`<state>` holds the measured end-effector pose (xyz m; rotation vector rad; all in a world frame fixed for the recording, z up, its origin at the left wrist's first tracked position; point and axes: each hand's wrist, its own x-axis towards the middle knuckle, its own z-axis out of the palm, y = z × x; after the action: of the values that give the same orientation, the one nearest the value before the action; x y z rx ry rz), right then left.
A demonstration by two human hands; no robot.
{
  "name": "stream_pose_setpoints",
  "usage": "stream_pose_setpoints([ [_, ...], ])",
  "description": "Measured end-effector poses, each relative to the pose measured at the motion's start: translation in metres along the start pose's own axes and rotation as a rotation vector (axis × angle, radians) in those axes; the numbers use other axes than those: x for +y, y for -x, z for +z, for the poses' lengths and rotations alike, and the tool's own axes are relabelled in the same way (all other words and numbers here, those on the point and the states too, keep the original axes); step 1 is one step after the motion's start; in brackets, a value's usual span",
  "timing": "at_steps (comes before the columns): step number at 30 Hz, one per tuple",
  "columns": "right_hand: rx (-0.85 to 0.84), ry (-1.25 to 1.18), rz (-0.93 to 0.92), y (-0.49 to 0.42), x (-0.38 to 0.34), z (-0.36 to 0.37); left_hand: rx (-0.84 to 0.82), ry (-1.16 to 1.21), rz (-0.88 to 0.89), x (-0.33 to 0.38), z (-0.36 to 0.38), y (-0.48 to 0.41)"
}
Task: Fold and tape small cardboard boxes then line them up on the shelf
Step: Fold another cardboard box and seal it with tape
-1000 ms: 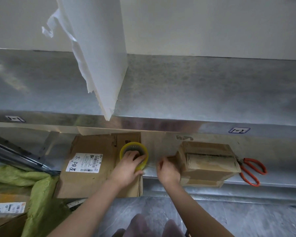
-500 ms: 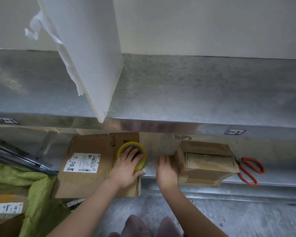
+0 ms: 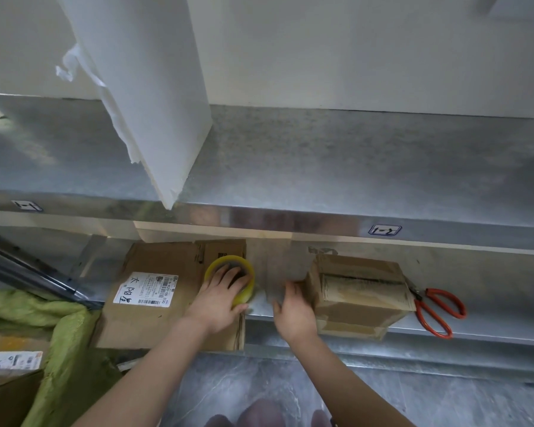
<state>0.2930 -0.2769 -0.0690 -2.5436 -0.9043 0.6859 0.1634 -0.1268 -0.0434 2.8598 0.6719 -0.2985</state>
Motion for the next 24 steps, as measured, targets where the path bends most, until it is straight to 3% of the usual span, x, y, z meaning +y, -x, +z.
stream_pose_setpoints([
  [13, 0.006, -0.003, -0.093, 0.0, -0.008, -0.011, -0.006, -0.031, 0.028, 0.002, -0.009, 0.004],
  [17, 0.077, 0.104, -0.364, 0.02, -0.017, -0.031, 0.11, -0.004, 0.097, 0.01, -0.022, 0.015],
  [20, 0.259, 0.148, -0.621, 0.043, -0.028, -0.056, 0.203, -0.003, 0.152, 0.022, -0.039, 0.029],
  [24, 0.399, 0.088, -0.704, 0.071, -0.024, -0.095, 0.318, -0.08, 0.206, 0.049, -0.054, 0.044],
])
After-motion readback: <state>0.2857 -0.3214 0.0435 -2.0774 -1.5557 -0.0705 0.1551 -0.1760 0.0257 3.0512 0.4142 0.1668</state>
